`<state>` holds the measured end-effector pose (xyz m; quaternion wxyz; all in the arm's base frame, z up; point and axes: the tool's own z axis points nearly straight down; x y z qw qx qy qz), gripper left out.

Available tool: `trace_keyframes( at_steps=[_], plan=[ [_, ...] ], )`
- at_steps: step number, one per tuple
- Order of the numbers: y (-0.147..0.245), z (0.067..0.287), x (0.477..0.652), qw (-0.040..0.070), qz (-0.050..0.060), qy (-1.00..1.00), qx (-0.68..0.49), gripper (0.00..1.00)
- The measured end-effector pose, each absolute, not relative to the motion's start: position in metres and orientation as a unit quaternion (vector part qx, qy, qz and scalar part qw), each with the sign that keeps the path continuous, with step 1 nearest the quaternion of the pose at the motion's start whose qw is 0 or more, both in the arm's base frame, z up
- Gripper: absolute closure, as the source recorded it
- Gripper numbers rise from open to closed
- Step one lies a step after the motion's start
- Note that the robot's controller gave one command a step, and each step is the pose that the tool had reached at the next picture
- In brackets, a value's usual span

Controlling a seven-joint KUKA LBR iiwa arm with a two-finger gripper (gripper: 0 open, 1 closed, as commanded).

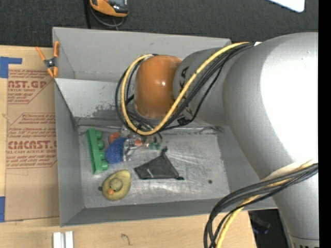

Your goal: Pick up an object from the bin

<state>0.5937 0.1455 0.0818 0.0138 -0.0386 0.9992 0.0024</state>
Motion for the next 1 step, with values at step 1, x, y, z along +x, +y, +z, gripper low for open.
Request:
trace_keyframes(
  at_steps=[1],
  plan=[
    [0.1455, 0.0818, 0.5937, 0.014, 0.002, 0.999, -0.039, 1.0]
  ],
)
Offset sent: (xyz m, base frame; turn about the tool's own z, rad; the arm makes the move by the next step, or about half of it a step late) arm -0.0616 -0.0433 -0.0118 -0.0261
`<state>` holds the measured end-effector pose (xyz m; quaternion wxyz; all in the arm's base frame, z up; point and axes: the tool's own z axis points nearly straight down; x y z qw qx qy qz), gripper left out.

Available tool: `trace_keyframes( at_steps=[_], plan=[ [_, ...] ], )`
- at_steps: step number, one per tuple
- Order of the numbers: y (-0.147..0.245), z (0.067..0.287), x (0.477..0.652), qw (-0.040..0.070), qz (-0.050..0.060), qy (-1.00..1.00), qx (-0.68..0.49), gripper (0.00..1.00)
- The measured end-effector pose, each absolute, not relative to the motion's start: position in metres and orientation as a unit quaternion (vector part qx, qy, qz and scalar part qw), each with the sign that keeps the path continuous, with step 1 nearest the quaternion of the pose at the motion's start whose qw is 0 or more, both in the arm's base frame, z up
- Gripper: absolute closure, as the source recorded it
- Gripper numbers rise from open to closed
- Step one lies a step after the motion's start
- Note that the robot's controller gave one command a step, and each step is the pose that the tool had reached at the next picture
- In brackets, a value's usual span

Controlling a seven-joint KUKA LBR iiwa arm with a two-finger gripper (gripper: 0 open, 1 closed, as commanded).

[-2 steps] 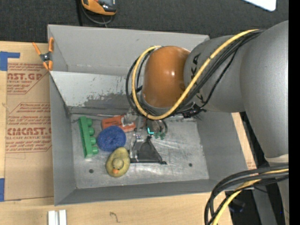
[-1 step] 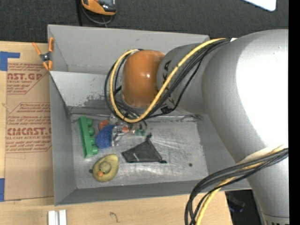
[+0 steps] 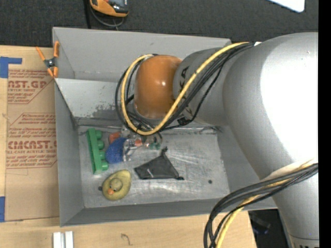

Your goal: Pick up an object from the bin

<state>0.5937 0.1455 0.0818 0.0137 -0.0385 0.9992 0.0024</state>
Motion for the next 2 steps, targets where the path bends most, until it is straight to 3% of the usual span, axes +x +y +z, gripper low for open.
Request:
trace_keyframes(
  at_steps=[1, 2],
  plan=[
    [0.12, 0.083, 0.557, 0.024, 0.008, 0.998, -0.05, 1.0],
    [0.165, 0.209, 0.595, 0.002, 0.001, 0.993, -0.121, 1.0]
  ],
)
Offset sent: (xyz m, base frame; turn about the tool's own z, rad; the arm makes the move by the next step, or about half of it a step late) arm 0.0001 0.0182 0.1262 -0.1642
